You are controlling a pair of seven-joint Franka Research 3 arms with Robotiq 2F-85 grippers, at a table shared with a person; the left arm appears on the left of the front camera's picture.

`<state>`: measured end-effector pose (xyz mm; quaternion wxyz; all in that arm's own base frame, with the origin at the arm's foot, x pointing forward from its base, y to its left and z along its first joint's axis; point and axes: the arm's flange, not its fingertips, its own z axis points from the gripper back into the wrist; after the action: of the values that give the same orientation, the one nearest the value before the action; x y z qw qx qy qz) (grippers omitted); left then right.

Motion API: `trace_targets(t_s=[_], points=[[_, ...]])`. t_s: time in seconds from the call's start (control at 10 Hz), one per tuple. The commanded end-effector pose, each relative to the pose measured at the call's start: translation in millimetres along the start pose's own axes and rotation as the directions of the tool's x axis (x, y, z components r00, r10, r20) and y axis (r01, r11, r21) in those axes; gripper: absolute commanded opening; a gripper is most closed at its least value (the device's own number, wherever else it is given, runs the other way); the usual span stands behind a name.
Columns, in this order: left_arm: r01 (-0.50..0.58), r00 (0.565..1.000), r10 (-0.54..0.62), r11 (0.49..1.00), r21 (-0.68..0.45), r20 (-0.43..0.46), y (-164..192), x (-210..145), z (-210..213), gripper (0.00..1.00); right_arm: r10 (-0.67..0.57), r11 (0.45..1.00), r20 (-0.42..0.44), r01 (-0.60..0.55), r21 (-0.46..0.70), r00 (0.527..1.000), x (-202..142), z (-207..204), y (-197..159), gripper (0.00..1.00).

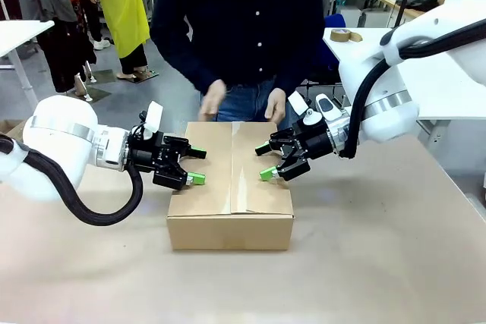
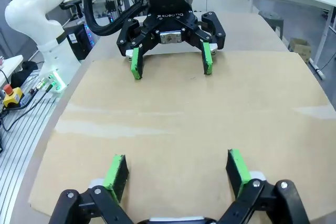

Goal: Pack the gift set into the box.
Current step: Press and hold the closed box until the human finishes sealing it.

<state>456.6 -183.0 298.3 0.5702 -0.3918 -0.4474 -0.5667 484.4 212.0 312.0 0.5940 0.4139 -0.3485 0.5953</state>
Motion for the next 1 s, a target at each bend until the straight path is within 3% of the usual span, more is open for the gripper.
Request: trace_targets(t_s=[0.0,0.9], points=[[0.003,1.000,-0.003,1.000,-0.006,0.008,-2.2,-3.0,1.7,1.00,-0.005,1.000,-0.002,0.005,0.002,1.000,-3.4,-1.4,-0.9,1.00],[0.003,1.000,-0.003,1.000,-0.006,0.008,-2.2,-3.0,1.7,1.00,-0.005,1.000,-0.002,0.005,0.002,1.000,-3.4,-1.4,-0.9,1.00]])
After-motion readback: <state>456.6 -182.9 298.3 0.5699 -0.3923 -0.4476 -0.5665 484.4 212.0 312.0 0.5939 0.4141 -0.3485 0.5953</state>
